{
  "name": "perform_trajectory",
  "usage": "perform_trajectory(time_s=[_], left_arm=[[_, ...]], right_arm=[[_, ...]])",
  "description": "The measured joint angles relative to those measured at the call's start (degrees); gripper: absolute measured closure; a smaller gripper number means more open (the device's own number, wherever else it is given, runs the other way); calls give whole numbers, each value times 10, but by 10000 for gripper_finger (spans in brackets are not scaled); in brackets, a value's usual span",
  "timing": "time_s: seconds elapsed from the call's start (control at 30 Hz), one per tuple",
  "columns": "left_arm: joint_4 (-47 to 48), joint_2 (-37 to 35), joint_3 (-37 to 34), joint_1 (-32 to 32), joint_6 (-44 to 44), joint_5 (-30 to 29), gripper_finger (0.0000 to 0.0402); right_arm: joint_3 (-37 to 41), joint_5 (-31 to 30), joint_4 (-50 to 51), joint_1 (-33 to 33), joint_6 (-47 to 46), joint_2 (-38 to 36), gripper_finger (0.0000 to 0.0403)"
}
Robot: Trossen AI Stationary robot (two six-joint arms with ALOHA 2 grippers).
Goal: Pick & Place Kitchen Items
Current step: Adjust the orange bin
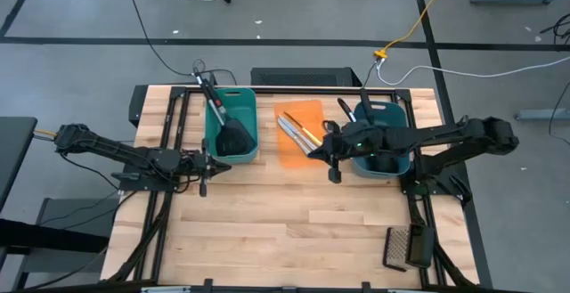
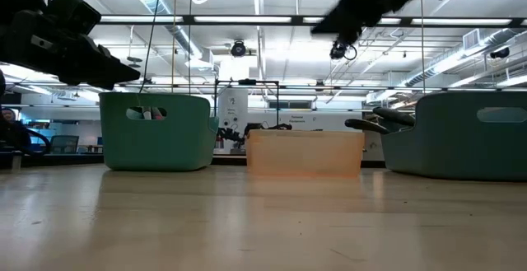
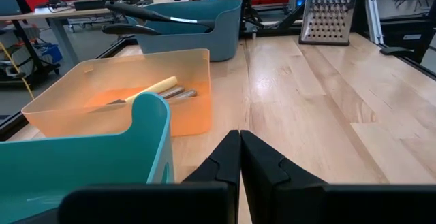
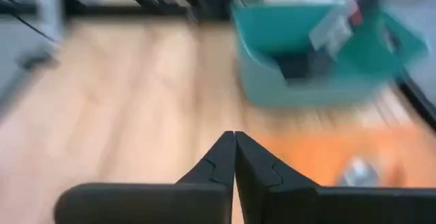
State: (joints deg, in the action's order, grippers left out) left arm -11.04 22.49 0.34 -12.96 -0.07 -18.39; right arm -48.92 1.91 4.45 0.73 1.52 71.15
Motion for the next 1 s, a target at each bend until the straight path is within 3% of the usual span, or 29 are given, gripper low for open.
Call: perform_trajectory(time_s=[0.1, 0.33, 0.47, 1.0], left_arm=[[0, 0, 0, 0, -1, 0, 388], [0, 0, 0, 0, -5, 0, 388], [0, 0, 0, 0, -7, 0, 388], [0, 0, 0, 0, -3, 0, 388]], right_arm=[[6, -34, 41, 2, -13, 27, 364], [-13, -46, 110, 3, -17, 111, 251], [-43, -62, 160, 11, -17, 157, 217], [-61, -59, 188, 53, -11, 223, 242]])
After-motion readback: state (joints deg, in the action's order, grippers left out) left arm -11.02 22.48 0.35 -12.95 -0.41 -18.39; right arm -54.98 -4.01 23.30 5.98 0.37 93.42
